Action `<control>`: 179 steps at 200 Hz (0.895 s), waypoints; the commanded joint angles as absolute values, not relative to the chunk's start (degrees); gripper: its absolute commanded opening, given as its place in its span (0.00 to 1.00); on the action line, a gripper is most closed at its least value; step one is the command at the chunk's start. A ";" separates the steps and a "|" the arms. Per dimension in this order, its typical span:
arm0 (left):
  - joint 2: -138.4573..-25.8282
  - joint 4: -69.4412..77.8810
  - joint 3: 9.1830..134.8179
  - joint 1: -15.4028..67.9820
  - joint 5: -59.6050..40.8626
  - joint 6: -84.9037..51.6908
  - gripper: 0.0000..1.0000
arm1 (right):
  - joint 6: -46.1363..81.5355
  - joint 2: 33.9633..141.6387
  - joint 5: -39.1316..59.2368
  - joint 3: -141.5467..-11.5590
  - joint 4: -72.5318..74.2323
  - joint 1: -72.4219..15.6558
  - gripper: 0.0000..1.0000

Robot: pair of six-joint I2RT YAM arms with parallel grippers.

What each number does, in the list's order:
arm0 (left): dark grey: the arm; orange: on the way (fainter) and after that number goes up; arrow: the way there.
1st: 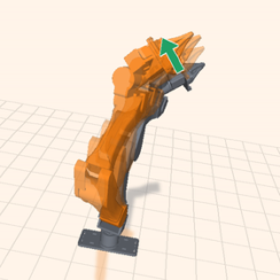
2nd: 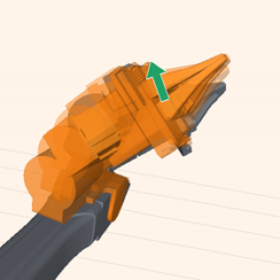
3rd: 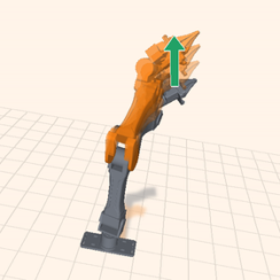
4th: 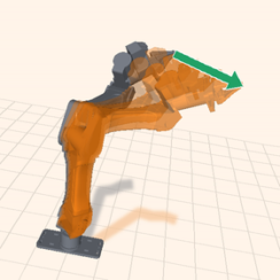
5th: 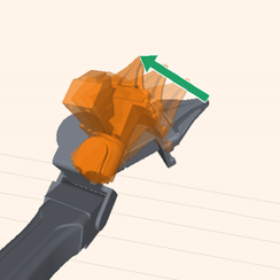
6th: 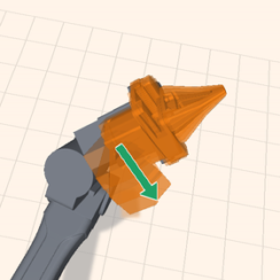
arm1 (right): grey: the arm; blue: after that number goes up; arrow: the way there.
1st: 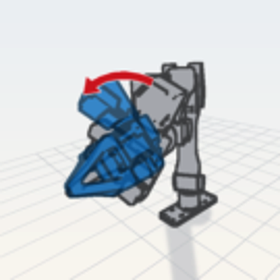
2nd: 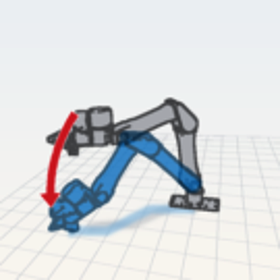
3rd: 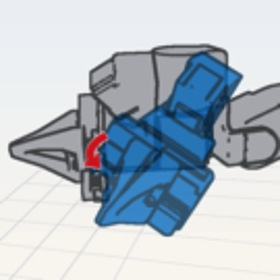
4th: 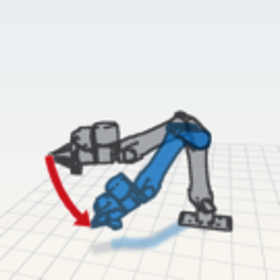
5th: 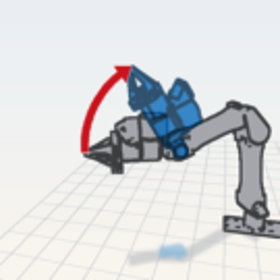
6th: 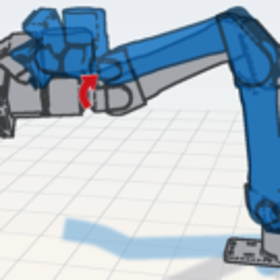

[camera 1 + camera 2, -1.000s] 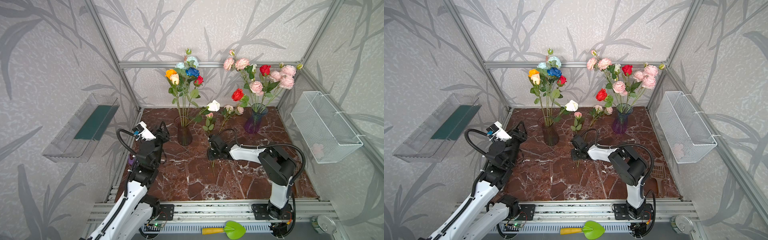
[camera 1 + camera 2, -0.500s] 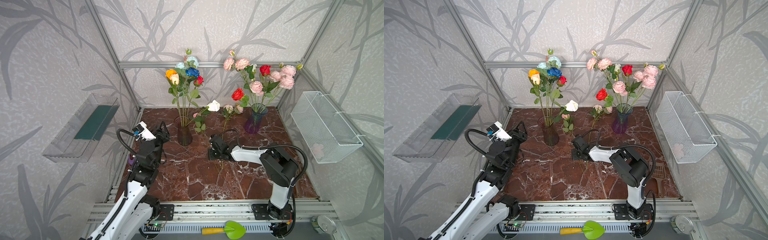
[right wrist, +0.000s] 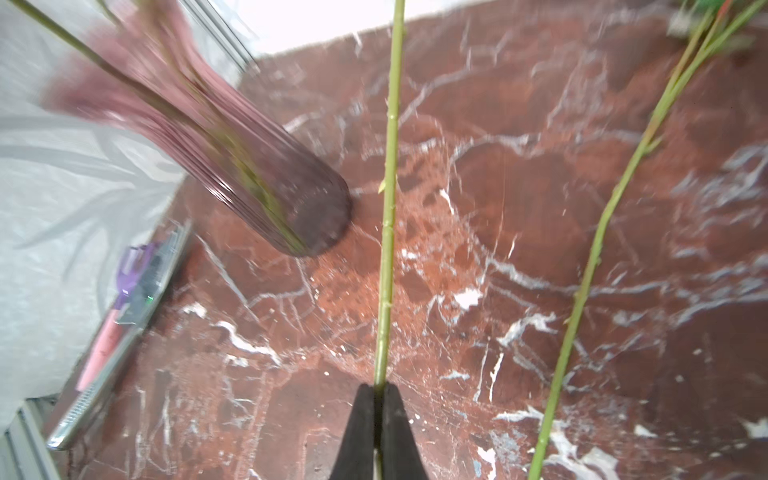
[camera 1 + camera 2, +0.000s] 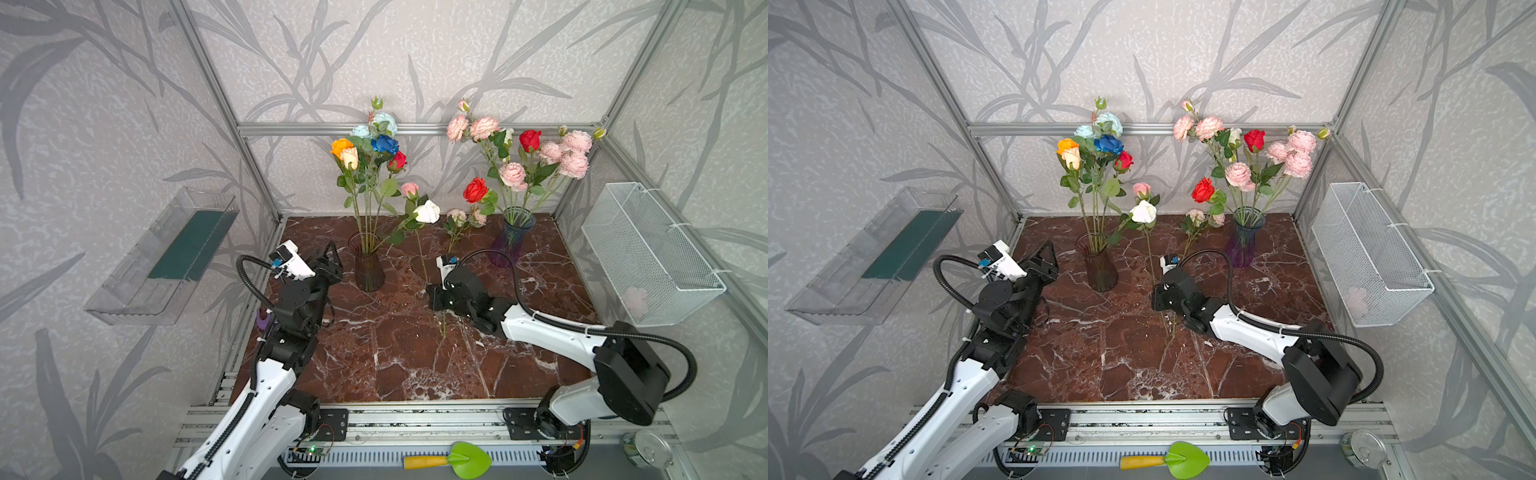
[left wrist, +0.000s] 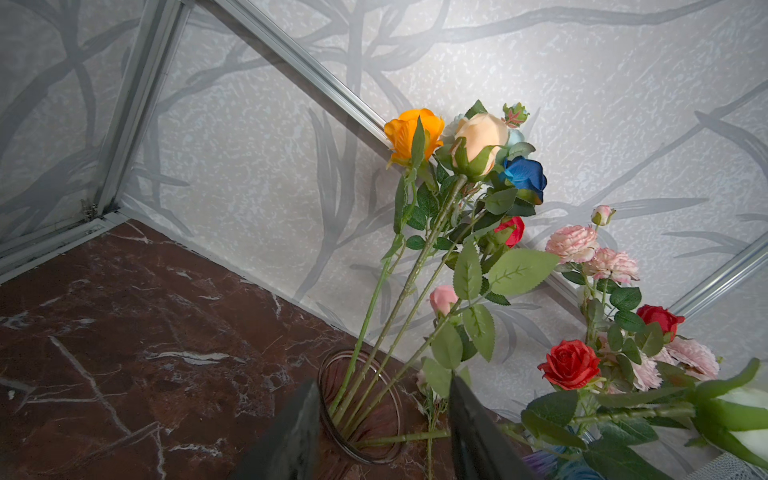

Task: Arrange the flowers into the vase
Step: 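Lift the pink rose with the right gripper toward the left gripper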

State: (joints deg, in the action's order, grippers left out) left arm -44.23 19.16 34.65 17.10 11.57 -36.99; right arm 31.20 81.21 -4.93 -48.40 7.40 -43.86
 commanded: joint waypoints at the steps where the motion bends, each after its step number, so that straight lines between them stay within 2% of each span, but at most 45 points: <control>1: -44.64 22.37 36.47 17.23 8.83 -36.59 0.51 | 27.56 75.29 -9.15 -47.08 7.83 -43.59 0.00; 105: -46.65 30.03 37.12 17.31 -6.32 -33.71 0.51 | 14.34 59.44 -13.24 -49.90 3.40 -43.59 0.00; 179: -48.14 30.18 40.29 17.57 -17.86 -31.75 0.51 | 11.18 50.27 -12.47 -43.40 17.41 -44.15 0.00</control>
State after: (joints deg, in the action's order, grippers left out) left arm -47.48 28.34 37.60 17.19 -11.60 -33.17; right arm 12.91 52.64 -12.51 -45.54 9.56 -43.81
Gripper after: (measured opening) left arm 0.514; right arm 0.055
